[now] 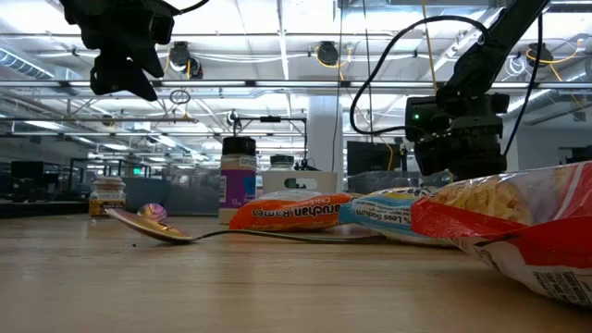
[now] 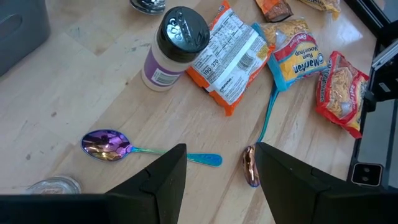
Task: Pick & Place Food Item
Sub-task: Put the orange seasoning pack into the white bin
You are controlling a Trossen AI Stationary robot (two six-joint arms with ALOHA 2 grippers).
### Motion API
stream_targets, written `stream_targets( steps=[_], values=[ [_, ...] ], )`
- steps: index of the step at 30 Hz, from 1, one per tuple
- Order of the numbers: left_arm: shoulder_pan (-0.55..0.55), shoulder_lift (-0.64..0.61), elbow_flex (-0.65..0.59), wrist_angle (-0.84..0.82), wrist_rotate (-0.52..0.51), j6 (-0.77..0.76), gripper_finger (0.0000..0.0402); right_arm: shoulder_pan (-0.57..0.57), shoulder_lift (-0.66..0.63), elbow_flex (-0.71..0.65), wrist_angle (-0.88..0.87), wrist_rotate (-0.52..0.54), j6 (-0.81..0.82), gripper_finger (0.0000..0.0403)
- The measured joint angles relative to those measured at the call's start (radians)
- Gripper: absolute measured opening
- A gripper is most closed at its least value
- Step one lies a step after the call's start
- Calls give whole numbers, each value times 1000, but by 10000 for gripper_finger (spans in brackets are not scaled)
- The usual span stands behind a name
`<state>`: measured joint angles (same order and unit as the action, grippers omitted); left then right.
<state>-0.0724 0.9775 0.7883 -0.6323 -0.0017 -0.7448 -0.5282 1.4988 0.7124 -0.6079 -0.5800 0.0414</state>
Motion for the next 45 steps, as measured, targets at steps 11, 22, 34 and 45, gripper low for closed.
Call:
stream_targets(
  steps=[11, 22, 34, 45],
  values=[
    [14, 0, 0, 0, -3, 28, 200, 0, -171, 0, -32, 2, 41, 0],
    [76, 0, 0, 1, 1, 82, 200, 0, -258, 81, -223, 14, 26, 0],
    [106, 0, 0, 1, 2, 119, 200, 0, -217, 391, -489, 152, -110, 0],
    [106, 0, 0, 1, 2, 140, 200, 0, -67, 652, -676, 214, -228, 0]
  ],
)
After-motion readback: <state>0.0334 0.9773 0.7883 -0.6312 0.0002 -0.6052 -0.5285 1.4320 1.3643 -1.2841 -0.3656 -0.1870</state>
